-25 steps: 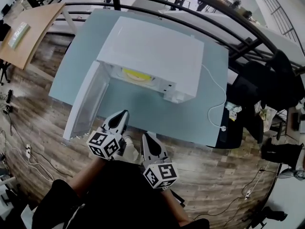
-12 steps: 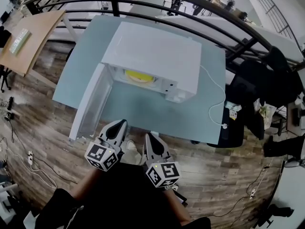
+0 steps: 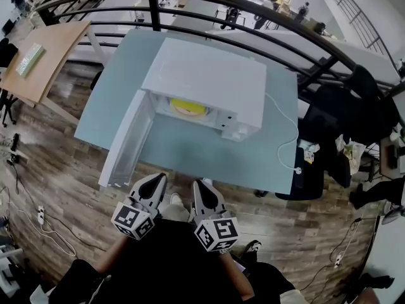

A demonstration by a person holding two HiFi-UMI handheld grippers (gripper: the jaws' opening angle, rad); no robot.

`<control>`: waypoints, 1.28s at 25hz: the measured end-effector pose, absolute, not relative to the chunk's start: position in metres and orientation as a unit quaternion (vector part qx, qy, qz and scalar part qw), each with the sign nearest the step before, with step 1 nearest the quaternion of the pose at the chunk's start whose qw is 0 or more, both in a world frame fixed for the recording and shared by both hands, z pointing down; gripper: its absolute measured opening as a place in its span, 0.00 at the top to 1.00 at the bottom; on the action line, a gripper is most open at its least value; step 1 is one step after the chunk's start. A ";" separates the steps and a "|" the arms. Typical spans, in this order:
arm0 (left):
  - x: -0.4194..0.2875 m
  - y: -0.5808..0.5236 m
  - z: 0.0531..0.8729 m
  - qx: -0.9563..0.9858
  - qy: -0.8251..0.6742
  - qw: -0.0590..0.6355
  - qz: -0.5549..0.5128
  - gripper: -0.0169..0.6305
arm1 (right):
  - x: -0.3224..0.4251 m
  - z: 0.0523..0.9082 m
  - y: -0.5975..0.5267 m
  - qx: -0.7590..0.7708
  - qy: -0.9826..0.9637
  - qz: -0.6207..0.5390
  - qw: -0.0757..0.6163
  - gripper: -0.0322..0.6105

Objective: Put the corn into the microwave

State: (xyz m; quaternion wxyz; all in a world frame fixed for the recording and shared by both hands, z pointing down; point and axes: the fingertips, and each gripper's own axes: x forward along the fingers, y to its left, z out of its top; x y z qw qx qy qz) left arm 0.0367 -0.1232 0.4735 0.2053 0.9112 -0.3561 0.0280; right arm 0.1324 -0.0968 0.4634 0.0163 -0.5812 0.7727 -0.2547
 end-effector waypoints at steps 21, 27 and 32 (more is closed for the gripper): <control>0.025 -0.107 0.474 0.905 -0.358 0.228 0.019 0.97 | 0.122 0.458 -0.079 -0.581 0.778 -0.239 0.006 0.94; 0.026 -0.106 0.478 0.907 -0.352 0.231 0.021 0.97 | 0.121 0.459 -0.077 -0.585 0.775 -0.239 0.001 0.94; 0.027 -0.106 0.484 0.904 -0.355 0.238 0.020 0.97 | 0.122 0.462 -0.076 -0.584 0.776 -0.239 -0.003 0.94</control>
